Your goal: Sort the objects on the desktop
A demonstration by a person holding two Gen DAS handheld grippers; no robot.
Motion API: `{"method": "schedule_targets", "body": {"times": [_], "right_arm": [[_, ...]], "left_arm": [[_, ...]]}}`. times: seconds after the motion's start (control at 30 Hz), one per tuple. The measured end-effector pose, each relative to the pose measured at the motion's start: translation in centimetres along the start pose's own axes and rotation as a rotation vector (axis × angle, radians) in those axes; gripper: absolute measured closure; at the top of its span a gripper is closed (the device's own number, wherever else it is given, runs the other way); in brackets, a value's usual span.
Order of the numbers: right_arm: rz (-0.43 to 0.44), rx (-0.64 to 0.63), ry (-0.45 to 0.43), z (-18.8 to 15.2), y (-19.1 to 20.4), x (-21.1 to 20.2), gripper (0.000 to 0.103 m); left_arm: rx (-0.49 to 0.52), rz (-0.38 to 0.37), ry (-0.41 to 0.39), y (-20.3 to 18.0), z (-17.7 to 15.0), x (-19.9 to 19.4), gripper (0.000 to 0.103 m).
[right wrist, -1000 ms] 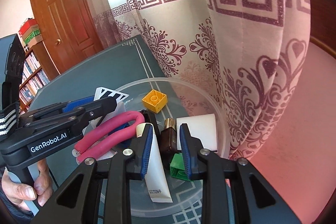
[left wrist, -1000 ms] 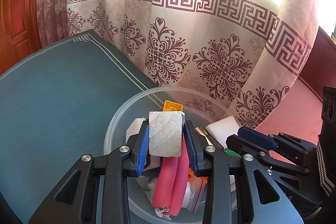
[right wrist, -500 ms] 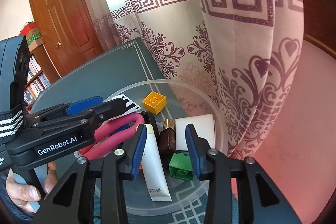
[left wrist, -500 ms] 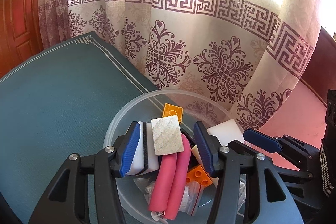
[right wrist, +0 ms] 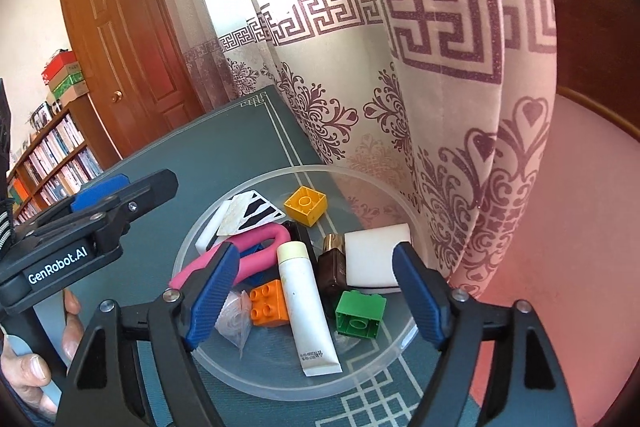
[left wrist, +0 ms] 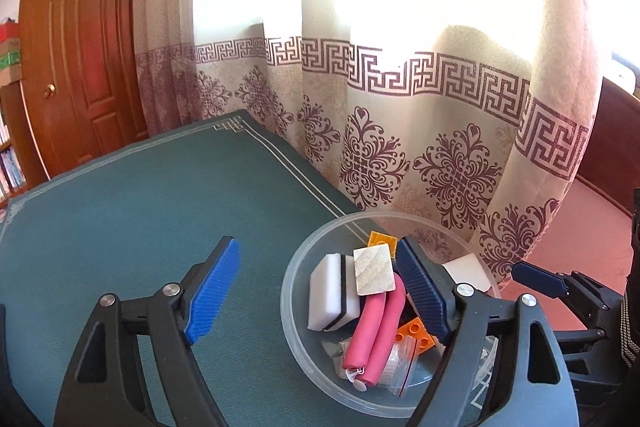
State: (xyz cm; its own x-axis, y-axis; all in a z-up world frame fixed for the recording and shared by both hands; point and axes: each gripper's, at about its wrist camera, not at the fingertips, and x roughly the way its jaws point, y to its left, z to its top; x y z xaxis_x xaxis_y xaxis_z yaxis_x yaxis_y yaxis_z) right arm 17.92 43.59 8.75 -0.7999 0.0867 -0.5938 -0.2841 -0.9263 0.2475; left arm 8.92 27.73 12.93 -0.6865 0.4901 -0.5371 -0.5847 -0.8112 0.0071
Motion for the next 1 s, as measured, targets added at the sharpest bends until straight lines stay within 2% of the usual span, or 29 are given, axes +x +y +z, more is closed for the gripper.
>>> {"method": "schedule_targets", "body": {"times": [0.23,0.33,0.47,0.63,0.8,1.0], "right_arm": [[-0.001,0.005,-0.030,-0.4,0.2,-2.1,0.019],[-0.016,-0.002,-0.059,-0.7,0.4,-3.6,0.018],[-0.025,-0.019,-0.096,-1.2,1.0,-5.4,0.013],[-0.057,-0.076,-0.160,-1.7,2.3,-7.7,0.001],[-0.081,-0.139,-0.170,-2.3,3.2,-8.7,0.001],[-0.087,-0.155,-0.166,-2.7,3.1,-9.1,0.001]], "left_arm": [[0.022,0.111,-0.057,-0.7,0.1,-3.8,0.018],[0.041,0.187,-0.089,-1.3,0.0,-5.5,0.013],[0.091,0.274,-0.123,-2.3,-0.2,-7.5,0.013],[0.081,0.243,-0.117,-2.6,-0.3,-9.6,0.013],[0.076,0.277,-0.127,-3.0,-0.7,-10.8,0.013],[0.066,0.248,-0.116,-3.6,-0.8,-11.4,0.013]]}}
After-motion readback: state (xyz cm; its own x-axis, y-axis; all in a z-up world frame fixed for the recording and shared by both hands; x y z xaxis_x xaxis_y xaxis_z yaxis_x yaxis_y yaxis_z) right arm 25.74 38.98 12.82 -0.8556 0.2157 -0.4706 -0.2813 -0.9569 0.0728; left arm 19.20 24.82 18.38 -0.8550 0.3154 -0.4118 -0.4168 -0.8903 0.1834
